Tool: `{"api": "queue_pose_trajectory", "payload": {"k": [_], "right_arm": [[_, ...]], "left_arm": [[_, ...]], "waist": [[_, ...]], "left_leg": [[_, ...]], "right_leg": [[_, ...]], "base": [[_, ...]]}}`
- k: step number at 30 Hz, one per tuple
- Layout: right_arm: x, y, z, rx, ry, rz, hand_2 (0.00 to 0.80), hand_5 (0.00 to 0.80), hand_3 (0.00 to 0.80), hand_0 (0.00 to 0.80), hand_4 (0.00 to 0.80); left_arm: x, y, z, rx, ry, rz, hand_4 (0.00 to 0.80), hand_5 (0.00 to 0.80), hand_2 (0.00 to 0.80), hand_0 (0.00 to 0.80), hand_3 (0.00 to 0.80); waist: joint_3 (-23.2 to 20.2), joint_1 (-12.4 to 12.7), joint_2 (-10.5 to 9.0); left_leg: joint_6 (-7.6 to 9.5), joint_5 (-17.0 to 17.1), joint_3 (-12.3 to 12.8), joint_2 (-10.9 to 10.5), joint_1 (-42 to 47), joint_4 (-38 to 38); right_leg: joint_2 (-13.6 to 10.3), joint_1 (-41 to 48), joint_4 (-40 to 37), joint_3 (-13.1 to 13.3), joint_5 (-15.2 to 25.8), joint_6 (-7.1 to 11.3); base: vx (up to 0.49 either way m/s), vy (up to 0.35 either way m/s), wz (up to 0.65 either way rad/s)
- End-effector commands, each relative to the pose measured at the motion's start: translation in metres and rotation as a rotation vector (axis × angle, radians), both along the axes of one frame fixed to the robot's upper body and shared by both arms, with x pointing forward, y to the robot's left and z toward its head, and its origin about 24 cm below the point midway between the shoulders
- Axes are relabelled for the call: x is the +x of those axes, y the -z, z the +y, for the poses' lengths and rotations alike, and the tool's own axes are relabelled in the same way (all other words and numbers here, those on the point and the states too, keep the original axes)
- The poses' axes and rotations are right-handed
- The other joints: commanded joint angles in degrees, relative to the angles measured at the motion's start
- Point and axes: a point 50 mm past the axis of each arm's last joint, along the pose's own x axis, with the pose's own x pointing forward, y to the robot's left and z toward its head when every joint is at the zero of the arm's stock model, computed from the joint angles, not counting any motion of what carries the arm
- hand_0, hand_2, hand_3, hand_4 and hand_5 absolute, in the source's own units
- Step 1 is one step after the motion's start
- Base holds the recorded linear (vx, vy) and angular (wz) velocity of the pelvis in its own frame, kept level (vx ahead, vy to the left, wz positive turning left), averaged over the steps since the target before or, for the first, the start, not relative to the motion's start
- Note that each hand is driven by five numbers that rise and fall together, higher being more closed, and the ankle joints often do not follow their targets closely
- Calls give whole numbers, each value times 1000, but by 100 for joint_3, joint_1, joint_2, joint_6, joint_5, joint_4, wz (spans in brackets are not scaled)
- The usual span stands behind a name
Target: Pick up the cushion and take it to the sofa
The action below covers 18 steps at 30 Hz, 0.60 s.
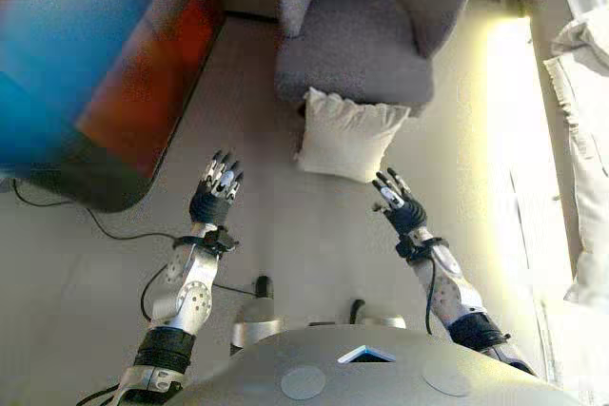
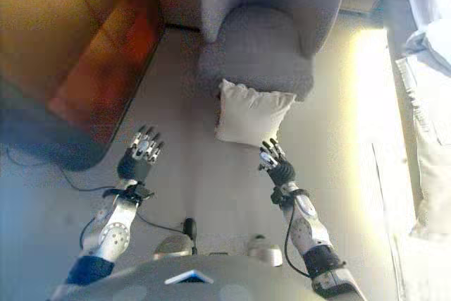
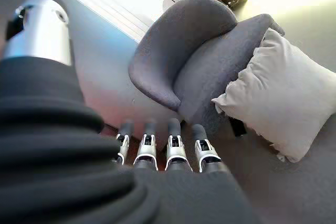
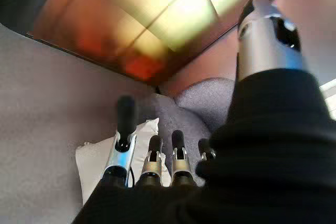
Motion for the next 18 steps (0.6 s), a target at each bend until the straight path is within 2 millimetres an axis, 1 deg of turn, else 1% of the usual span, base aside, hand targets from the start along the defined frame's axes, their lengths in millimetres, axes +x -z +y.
{"api": "queue_pose_trajectory", "payload": {"k": [1, 3, 9, 18], "right_arm": [[22, -27, 2, 7, 21, -157, 0, 0, 0, 0, 0], [22, -27, 2, 5, 21, -153, 0, 0, 0, 0, 0], [22, -27, 0, 5, 22, -155, 0, 0, 0, 0, 0], [15, -23, 1, 9, 15, -138, 0, 0, 0, 0, 0]], "left_arm": [[14, -18, 3, 67, 20, -105, 0, 0, 0, 0, 0], [14, -18, 4, 55, 17, -109, 0, 0, 0, 0, 0], [14, -19, 5, 100, 20, -114, 0, 0, 0, 0, 0], [9, -19, 4, 87, 19, -115, 0, 0, 0, 0, 0]], "waist": [[-13, 1, 124], [-11, -1, 123], [32, 17, 134], [31, 27, 130]], "left_leg": [[98, -461, 405, 98, 234, 165], [91, -456, 414, 110, 238, 165], [89, -468, 413, 129, 207, 234], [99, -496, 390, 104, 246, 242]], "right_leg": [[70, -679, 2, -63, 712, 157], [72, -674, 10, -66, 698, 155], [84, -660, 27, -79, 668, 136], [74, -589, -23, -98, 672, 134]], "base": [[0, 0, 0], [0, 0, 0], [0, 0, 0], [14, 0, 0]]}}
